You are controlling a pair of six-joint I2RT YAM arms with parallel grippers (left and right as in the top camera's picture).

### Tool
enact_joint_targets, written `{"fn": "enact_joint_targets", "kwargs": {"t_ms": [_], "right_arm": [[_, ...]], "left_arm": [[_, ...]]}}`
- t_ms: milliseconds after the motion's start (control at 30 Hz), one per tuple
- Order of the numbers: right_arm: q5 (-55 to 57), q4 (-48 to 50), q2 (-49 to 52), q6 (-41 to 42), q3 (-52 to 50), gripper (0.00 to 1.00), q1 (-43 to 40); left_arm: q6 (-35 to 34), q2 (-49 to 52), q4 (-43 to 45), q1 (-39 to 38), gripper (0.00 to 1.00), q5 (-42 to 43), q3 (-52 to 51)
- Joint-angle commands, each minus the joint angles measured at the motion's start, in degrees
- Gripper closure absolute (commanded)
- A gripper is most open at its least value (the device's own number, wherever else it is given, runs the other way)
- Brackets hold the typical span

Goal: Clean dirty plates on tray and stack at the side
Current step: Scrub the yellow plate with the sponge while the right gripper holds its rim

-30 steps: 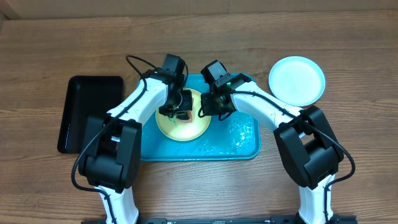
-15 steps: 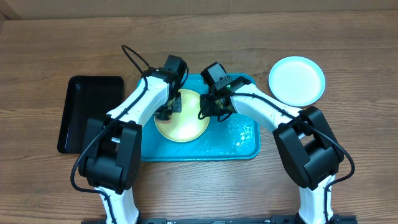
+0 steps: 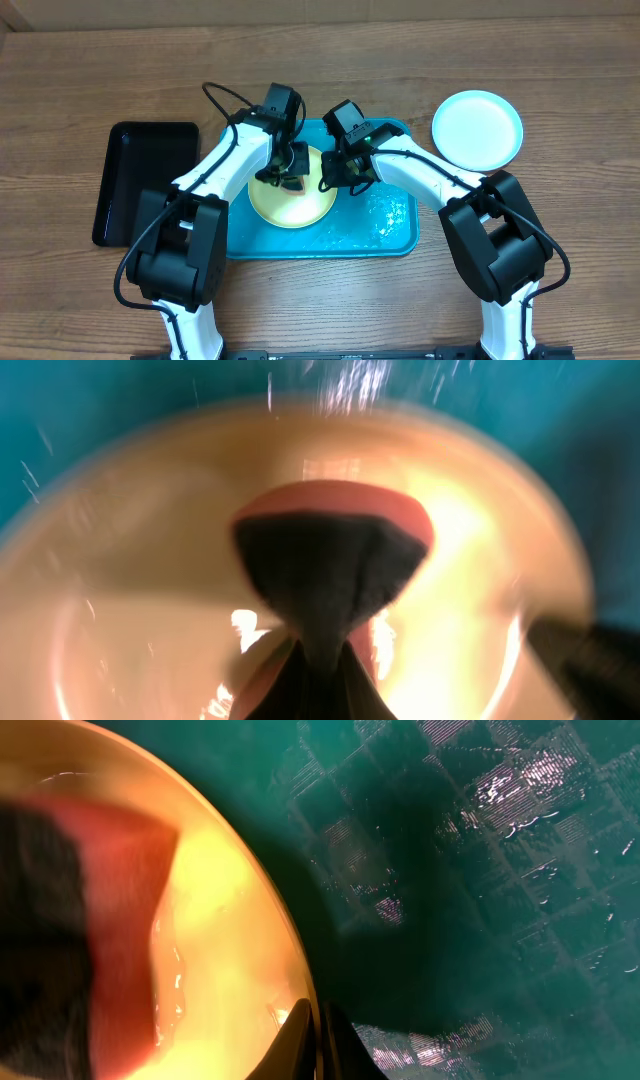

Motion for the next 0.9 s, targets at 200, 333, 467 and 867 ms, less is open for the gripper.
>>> {"fn": "enact_joint_targets", "kwargs": {"t_ms": [200,333,467,867], "right_arm": [[2.5,-0.2,0.3,0.2,-1.4,0.96,-0.5],[2.6,-0.5,0.3,0.2,-1.4,0.96,-0.5],[2.5,-0.5,0.3,0.2,-1.4,0.96,-0.5],[2.6,-0.3,0.3,0.2,-1.4,0.96,-0.5]], "left_arm": [[8.1,0.5,-10.2,0.4,0.96,-6.6,-2.4],[2.7,0.5,-10.6,0.4,0.96,-21.4,-2.4],[-3.7,0.5,-6.0,0.4,0.96,-31.0,-2.4],[-3.6,0.5,7.1,0.2,0.96,7.1,-2.4]]}}
